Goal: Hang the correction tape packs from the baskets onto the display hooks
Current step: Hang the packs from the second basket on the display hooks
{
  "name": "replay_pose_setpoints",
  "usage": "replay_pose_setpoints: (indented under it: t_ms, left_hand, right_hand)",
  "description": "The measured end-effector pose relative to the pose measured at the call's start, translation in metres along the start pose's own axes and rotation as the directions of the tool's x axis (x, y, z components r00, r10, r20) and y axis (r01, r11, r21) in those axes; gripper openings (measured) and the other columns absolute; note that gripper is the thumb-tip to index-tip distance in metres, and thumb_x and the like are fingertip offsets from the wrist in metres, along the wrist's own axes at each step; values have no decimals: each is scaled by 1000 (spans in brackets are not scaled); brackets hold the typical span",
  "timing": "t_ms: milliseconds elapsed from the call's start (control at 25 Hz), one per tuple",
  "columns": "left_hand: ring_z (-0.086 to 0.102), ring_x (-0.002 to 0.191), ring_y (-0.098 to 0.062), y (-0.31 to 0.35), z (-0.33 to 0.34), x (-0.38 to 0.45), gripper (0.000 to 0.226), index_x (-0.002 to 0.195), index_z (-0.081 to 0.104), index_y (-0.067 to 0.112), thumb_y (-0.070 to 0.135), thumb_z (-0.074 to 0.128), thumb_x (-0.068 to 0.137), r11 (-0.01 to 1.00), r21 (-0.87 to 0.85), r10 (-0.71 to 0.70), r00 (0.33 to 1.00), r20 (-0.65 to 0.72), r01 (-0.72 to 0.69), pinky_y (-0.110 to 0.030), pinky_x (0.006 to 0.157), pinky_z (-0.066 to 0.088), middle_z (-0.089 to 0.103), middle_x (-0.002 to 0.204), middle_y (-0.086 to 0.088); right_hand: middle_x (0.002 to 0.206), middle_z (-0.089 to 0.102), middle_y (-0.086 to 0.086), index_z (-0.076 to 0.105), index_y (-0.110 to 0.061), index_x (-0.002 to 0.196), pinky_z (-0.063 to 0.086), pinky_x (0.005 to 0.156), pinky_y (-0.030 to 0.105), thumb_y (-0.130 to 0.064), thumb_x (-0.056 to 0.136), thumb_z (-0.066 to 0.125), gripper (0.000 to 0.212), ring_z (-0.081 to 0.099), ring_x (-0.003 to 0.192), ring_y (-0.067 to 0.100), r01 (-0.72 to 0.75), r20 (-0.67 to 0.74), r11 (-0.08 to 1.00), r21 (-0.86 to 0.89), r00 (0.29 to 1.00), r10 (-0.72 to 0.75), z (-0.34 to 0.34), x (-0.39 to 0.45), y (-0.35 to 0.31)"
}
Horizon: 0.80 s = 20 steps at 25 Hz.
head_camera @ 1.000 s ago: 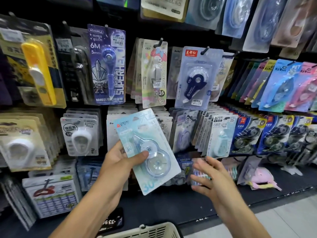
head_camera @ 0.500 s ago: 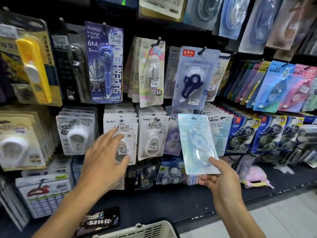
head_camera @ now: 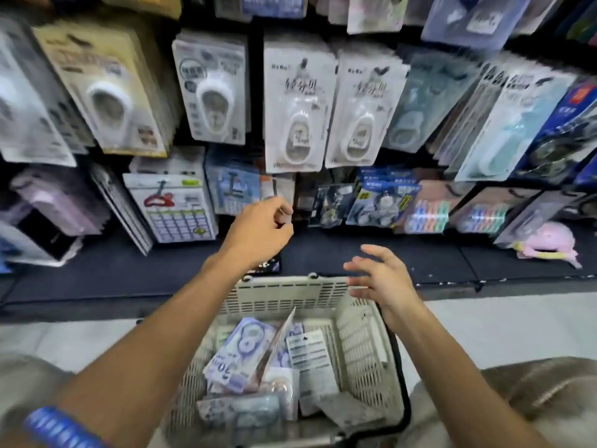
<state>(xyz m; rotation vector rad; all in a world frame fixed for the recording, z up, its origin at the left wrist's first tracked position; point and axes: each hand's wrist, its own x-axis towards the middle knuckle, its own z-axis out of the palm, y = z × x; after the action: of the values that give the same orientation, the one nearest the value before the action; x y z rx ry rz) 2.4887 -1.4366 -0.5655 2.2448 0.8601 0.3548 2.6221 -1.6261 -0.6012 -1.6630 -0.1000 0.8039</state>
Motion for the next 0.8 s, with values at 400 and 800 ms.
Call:
replay_pose_setpoints:
  t_ms: [400,800]
  left_hand:
    - [62,122,-32,-222,133,-94,53,143,52,16,21,65,92,811,296,-584,680,444,504,-31,92,50,59,143,-12]
    - [65,101,-26,-244,177,-75,45,121,62,12,31,82,85,532,-72,-717,494,492,844,-34,83,53,67,113,-4]
  right_hand:
    - [160,32,1,22,-28,156,40,110,43,-11,84,65,86,44,135,29,460,463,70,-885,886,35,51,56,215]
    - [148,42,15,36,-16,148,50,100,46,-18,86,75,73,52,127,38,-444,-283,855,-267,885,371,100,86,241]
